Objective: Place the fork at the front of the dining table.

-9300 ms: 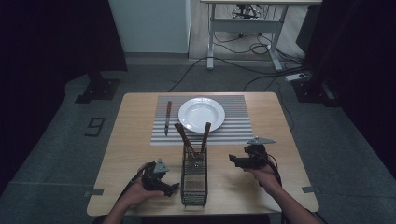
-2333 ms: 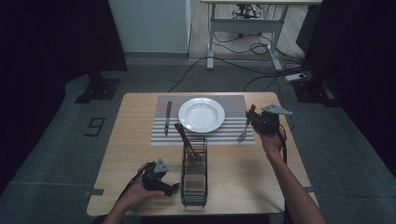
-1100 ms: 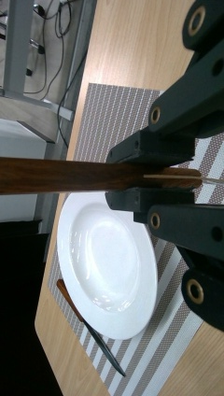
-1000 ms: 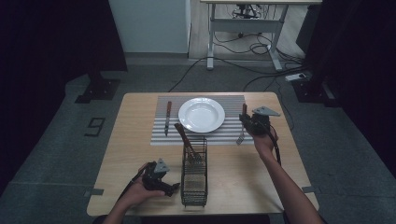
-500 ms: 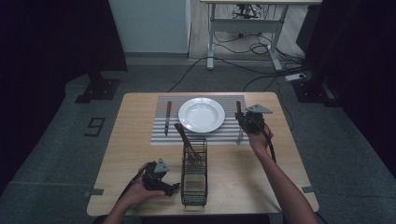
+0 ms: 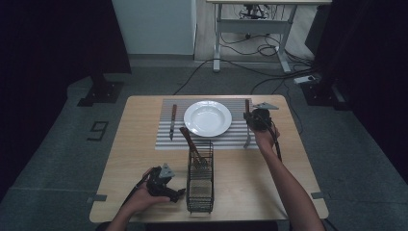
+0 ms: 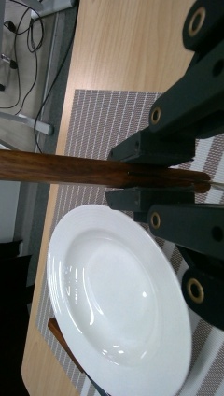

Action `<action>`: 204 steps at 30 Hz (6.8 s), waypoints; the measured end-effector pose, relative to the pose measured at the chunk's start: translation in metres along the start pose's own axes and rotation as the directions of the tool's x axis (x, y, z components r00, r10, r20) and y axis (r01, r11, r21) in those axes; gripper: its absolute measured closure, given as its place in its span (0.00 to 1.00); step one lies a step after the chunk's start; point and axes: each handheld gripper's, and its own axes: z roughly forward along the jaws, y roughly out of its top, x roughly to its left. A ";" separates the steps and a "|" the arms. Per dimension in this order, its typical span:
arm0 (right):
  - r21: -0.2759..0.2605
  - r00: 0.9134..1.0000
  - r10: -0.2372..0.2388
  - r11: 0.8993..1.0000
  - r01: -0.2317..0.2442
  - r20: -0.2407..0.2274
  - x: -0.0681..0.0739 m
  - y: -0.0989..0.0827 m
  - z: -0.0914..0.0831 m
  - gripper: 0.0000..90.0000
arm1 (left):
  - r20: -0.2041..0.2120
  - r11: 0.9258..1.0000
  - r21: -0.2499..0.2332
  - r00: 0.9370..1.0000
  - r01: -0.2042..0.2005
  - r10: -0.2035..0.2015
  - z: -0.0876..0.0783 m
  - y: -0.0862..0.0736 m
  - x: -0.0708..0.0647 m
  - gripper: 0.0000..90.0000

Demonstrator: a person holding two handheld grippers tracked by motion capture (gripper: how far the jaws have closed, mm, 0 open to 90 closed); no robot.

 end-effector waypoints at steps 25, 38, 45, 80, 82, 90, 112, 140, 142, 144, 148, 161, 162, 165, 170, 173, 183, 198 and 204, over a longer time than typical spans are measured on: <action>0.110 0.990 0.134 0.984 -0.139 0.052 -0.023 -0.008 0.050 0.87 | 0.000 1.000 0.000 1.000 -0.001 0.001 0.000 0.000 0.000 0.00; 0.135 0.983 0.174 0.974 -0.181 0.060 -0.027 -0.019 0.070 0.87 | 0.000 1.000 0.000 1.000 -0.001 0.001 0.000 0.000 0.000 0.00; 0.161 0.980 0.188 0.967 -0.198 0.070 -0.029 -0.028 0.081 0.86 | 0.000 1.000 0.000 1.000 -0.001 0.001 0.000 0.000 0.000 0.00; 0.206 0.994 0.106 0.972 -0.109 0.024 -0.024 -0.028 0.055 0.74 | -0.002 1.000 0.000 1.000 0.001 -0.001 0.000 0.000 -0.001 0.00; 0.220 0.994 0.107 0.969 -0.110 0.025 -0.022 -0.030 0.051 0.74 | -0.002 1.000 0.000 1.000 0.001 -0.001 0.000 0.000 0.000 0.00; 0.264 0.999 0.038 0.963 -0.047 0.039 -0.015 -0.039 0.053 0.79 | -0.003 1.000 0.000 1.000 0.001 -0.001 0.000 0.000 -0.001 0.00; 0.253 0.992 0.089 0.961 -0.109 0.091 -0.017 -0.022 0.091 0.89 | -0.003 1.000 0.000 1.000 0.003 -0.003 0.000 0.000 -0.001 0.00; 0.277 0.994 0.071 0.957 -0.091 0.082 -0.032 -0.022 0.085 0.77 | -0.003 1.000 0.000 1.000 0.002 -0.002 0.000 0.000 -0.001 0.00; 0.275 0.995 0.074 0.957 -0.089 0.066 -0.032 -0.022 0.083 0.75 | -0.003 1.000 0.000 1.000 0.002 -0.002 0.000 0.000 -0.001 0.00; 0.276 0.996 0.073 0.957 -0.086 0.059 -0.032 -0.021 0.081 0.75 | -0.003 1.000 0.000 1.000 0.002 -0.002 0.000 0.000 -0.001 0.00; 0.256 0.997 0.034 0.965 -0.051 0.068 -0.029 -0.018 0.071 0.68 | -0.003 1.000 0.000 1.000 0.002 -0.002 0.000 0.000 -0.001 0.00; 0.253 0.999 0.011 0.967 0.003 -0.052 -0.025 -0.033 0.036 0.45 | -0.002 1.000 -0.001 1.000 0.003 -0.003 0.000 0.000 -0.001 0.00; 0.253 0.999 0.011 0.967 0.003 -0.052 -0.025 -0.033 0.036 0.45 | -0.002 1.000 -0.001 1.000 0.003 -0.003 0.000 0.000 -0.001 0.00; 0.269 0.998 0.027 0.963 -0.011 -0.057 -0.029 -0.042 0.037 0.44 | -0.002 1.000 0.000 1.000 0.003 -0.003 0.000 0.000 -0.001 0.00; 0.285 0.998 0.027 0.958 -0.007 -0.063 -0.030 -0.048 0.039 0.44 | -0.003 1.000 -0.001 1.000 0.004 -0.004 0.000 0.000 -0.001 0.00; 0.284 0.999 0.006 0.959 0.008 -0.048 -0.027 -0.050 0.040 0.43 | -0.003 1.000 0.000 1.000 0.004 -0.004 0.000 0.000 -0.001 0.00; 0.279 0.995 0.039 0.960 -0.013 -0.089 -0.027 -0.052 0.037 0.44 | -0.004 1.000 -0.001 1.000 0.005 -0.005 0.000 0.000 -0.001 0.00; 0.284 0.994 0.041 0.959 -0.011 -0.100 -0.022 -0.052 0.037 0.45 | -0.004 1.000 -0.001 1.000 0.005 -0.005 0.000 0.000 -0.002 0.00; 0.273 0.993 0.068 0.961 -0.038 -0.100 -0.024 -0.053 0.035 0.44 | -0.004 1.000 0.000 1.000 0.005 -0.005 0.000 0.000 -0.002 0.00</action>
